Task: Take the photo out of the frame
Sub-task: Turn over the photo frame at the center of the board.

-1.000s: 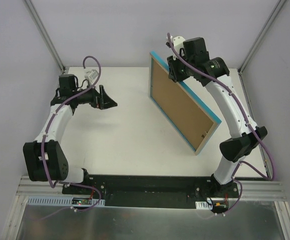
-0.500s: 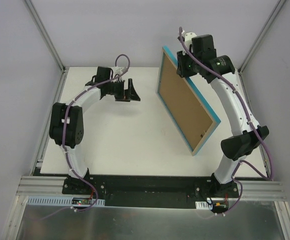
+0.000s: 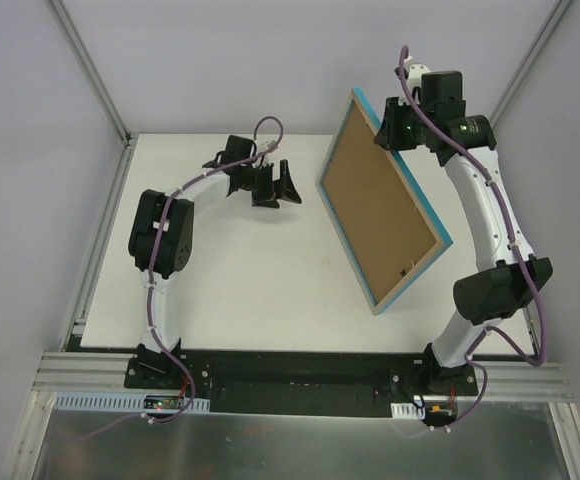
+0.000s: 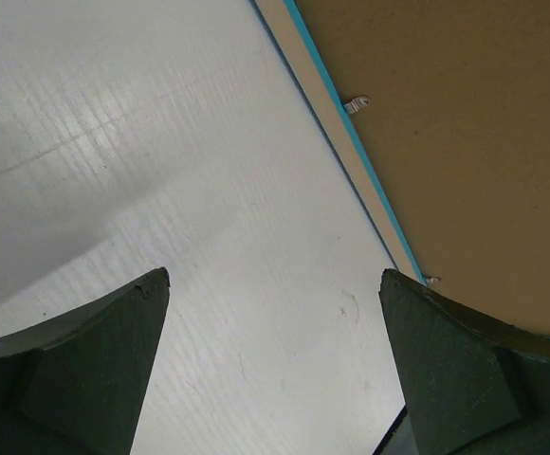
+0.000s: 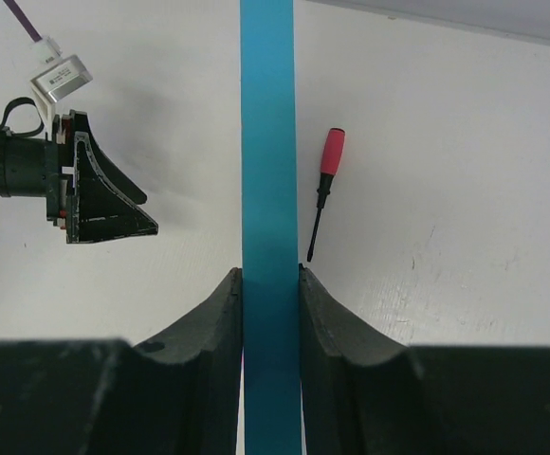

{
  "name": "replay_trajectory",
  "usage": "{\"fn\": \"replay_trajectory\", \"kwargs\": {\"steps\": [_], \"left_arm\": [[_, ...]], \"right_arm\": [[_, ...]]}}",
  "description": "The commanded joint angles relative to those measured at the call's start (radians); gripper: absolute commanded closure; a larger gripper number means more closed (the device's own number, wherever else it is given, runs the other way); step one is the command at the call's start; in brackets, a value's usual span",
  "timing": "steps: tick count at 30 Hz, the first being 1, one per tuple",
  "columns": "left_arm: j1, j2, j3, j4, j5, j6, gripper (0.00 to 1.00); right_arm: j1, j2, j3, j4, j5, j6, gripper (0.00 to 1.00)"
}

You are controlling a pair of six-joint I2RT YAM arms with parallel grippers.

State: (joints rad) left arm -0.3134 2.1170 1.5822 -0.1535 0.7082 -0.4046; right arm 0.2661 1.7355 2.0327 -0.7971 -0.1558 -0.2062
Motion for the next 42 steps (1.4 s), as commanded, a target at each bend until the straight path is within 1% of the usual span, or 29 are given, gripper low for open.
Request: {"fn": "replay_trajectory", "kwargs": {"steps": [1,9,15,19,27,34,42], "left_arm": [[-0.015,0.023,0.033,0.012,-0.03,-0.043,0.1],[-0.033,0.057,0.028,0.028,-0.029,-0.071,0.13],[-0.059,0.106,0.038,0.026,-0.064,-0.089,0.18],[-0.081,0.13,0.035,0.025,-0.078,-0.092,0.18],[-0.089,0.147,0.035,0.02,-0.081,-0.092,0.17],[-0.092,0.156,0.03,0.02,-0.07,-0.097,0.18],[-0.092,0.146,0.021,0.02,-0.052,-0.092,0.2]], "right_arm": [[-0.033,-0.057,-0.094,0.005,-0.057,0.056,1.0],[-0.038,-0.102,-0.204,0.055,-0.054,0.067,1.0],[-0.038,-0.143,-0.264,0.078,-0.051,0.077,1.0],[-0.038,-0.166,-0.292,0.085,-0.045,0.079,1.0],[-0.041,-0.198,-0.379,0.105,-0.019,0.076,1.0],[-0.064,-0.203,-0.466,0.137,-0.031,0.096,1.0],[-0.102,-0.162,-0.532,0.165,-0.042,0.126,1.0]]}}
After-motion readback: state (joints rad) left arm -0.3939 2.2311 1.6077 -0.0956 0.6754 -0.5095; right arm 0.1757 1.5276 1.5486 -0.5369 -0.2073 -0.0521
